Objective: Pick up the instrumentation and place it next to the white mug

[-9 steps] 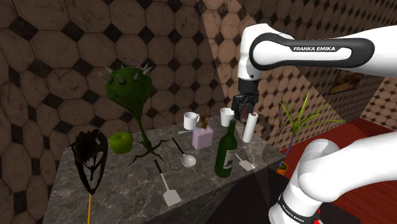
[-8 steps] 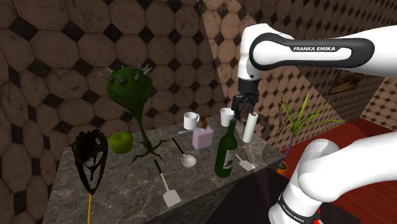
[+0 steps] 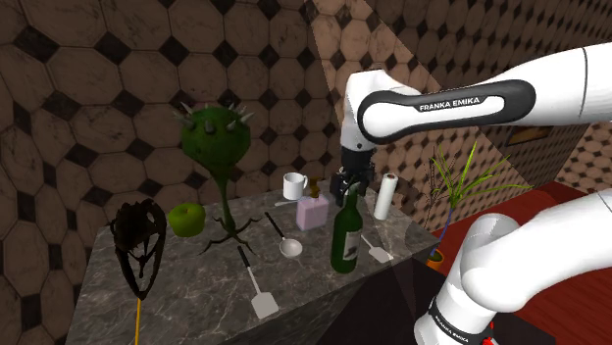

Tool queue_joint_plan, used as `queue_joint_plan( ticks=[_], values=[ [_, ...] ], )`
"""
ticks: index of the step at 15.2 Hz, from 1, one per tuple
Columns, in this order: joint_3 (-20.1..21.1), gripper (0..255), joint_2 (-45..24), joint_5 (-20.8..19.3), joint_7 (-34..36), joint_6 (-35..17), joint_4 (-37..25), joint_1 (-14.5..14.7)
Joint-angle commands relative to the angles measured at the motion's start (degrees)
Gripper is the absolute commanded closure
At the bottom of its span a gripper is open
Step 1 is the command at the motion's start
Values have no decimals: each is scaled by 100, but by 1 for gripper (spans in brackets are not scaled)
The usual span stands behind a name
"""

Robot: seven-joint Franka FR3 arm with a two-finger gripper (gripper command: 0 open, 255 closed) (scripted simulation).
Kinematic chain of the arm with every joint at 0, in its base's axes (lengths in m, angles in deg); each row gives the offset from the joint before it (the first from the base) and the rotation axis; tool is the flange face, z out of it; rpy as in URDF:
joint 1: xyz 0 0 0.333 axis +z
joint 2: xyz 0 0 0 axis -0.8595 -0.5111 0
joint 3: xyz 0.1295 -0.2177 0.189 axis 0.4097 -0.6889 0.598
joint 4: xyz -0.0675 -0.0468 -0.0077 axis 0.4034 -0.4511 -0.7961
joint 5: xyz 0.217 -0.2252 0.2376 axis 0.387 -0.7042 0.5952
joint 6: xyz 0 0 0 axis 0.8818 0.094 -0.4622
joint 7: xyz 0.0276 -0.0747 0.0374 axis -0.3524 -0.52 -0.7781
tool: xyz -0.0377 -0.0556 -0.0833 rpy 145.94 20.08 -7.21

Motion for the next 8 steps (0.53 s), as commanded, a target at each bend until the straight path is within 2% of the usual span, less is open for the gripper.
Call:
queue_joint_plan(
  ticks=[1,8],
  values=[
    [140,0,-215,117,206,-391,100,71],
    [625,0,-1377,390,893,-1843,166,275]
  ],
)
